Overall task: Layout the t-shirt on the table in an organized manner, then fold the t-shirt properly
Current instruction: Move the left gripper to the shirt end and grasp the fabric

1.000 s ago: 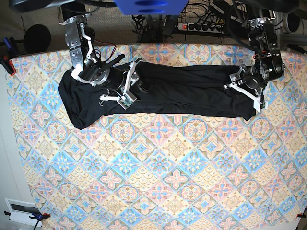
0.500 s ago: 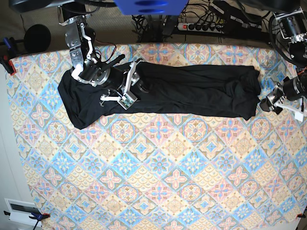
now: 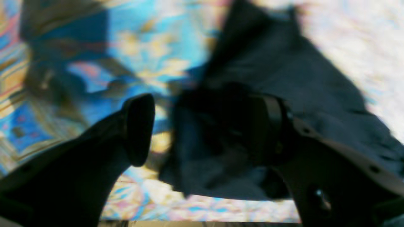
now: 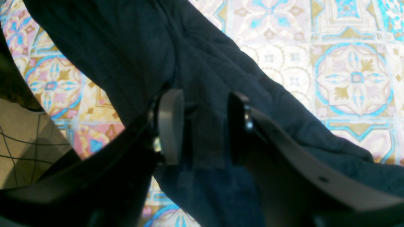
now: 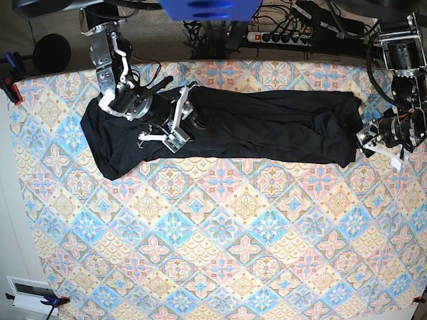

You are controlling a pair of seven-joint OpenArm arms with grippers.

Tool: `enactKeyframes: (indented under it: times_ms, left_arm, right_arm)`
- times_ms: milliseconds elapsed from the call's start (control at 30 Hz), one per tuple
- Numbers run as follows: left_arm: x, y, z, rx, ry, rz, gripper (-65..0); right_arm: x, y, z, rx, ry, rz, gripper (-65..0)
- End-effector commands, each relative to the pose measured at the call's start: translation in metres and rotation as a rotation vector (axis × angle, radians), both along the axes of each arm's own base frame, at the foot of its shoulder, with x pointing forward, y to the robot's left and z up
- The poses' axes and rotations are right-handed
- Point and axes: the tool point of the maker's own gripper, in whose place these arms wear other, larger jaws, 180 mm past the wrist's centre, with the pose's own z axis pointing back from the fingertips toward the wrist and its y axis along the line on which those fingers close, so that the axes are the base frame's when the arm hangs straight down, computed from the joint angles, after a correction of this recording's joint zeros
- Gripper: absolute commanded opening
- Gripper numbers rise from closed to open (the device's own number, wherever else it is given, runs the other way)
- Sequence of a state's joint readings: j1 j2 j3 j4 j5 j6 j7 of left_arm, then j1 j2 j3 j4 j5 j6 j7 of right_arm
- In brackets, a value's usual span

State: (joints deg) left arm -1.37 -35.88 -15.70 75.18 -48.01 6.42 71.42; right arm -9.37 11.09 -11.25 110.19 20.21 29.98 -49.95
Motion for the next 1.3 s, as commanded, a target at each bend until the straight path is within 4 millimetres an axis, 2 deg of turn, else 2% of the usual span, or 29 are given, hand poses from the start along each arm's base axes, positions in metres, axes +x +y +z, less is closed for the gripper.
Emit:
enactKeyframes:
  times_ms: [0, 100, 267, 500, 633, 833, 1067, 1167, 1267]
  left_arm:
    - [0.004, 0.005, 0.004, 0.021, -0.003, -0.013, -22.5]
    - [-0.004, -0.006, -0.016, 0.04, 0.059, -0.069, -22.5]
    - [-0.013, -0.029, -0.034, 0.032, 0.099, -0.145, -23.0]
    - [-0.013, -0.066, -0.034, -0.118, 0.088, -0.167, -30.4]
    - [-0.012, -0.07, -0.032, -0.139, 0.077, -0.175, -35.4]
    - [-0.001, -0.087, -0.017, -0.143, -0.017, -0.341, -40.2]
    - [-0.006, -0.095, -0.022, -0.145, -0.002, -0.382, -43.7]
    - [-0.001, -0.092, -0.02, -0.14, -0.021, -0.37, -51.2]
    - [0.013, -0.079, -0.01, -0.12, -0.084, -0.311, -61.4]
  right_arm:
    - [0.005, 0.004, 0.014, 0.035, -0.042, 0.006, -42.6]
    - [0.005, 0.004, 0.013, 0.035, -0.04, 0.005, -42.6]
    - [0.005, 0.004, 0.013, 0.035, -0.04, 0.005, -42.6]
    - [0.005, 0.004, 0.013, 0.035, -0.039, 0.005, -42.6]
    - [0.005, 0.004, 0.013, 0.035, -0.04, 0.005, -42.6]
    - [0.005, 0.004, 0.013, 0.035, -0.039, 0.005, -42.6]
    - [0.005, 0.004, 0.013, 0.035, -0.039, 0.005, -42.6]
    - [0.005, 0.004, 0.013, 0.036, -0.04, 0.005, -42.6]
    - [0.005, 0.004, 0.013, 0.036, -0.04, 0.005, -42.6]
